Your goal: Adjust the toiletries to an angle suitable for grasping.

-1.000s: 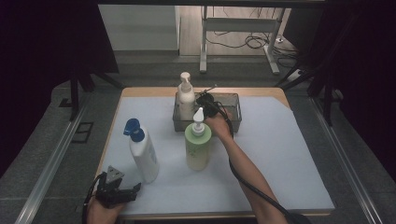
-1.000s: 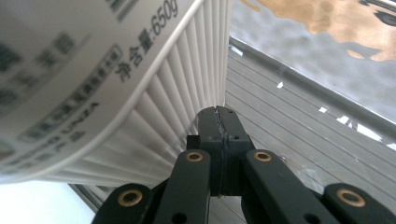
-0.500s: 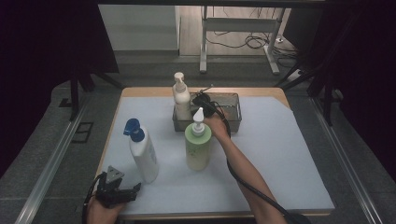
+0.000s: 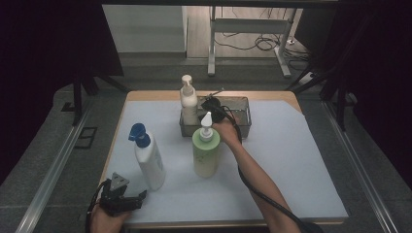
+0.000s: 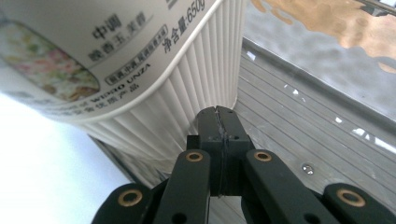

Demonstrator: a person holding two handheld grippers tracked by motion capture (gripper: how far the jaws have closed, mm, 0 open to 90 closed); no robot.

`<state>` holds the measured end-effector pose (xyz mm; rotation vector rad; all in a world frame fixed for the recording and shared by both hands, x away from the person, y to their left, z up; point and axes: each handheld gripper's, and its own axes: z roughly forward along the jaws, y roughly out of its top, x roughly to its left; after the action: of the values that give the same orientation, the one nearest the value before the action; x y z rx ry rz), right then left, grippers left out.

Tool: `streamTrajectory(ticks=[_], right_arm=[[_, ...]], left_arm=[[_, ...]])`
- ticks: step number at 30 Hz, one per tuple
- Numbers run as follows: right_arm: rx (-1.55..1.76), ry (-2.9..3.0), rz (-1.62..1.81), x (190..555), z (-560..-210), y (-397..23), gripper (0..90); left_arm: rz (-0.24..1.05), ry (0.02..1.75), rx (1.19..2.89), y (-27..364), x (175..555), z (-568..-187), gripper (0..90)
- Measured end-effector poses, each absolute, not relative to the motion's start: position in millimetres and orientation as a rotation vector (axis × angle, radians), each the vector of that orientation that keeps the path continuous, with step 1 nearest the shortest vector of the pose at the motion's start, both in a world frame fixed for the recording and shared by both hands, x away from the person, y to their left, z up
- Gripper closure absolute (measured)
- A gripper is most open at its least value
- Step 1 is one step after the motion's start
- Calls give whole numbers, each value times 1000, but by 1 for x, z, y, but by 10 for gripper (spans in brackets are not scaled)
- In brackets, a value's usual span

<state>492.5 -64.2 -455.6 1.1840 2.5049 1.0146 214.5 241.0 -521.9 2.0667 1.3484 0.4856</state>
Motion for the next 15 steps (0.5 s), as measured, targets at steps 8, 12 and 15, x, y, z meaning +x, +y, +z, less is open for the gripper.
streamTrajectory(ticks=[8, 12, 15], right_arm=[[1132, 2517, 1024, 487, -449, -58, 894], [1149, 2525, 1058, 488, -452, -61, 894], [1128, 2513, 1033, 487, -453, -63, 815]], left_arm=[[488, 1347, 2069, 241, 215, -522, 121], [488, 1347, 2069, 241, 215, -522, 121], [488, 1347, 2068, 241, 215, -522, 121]])
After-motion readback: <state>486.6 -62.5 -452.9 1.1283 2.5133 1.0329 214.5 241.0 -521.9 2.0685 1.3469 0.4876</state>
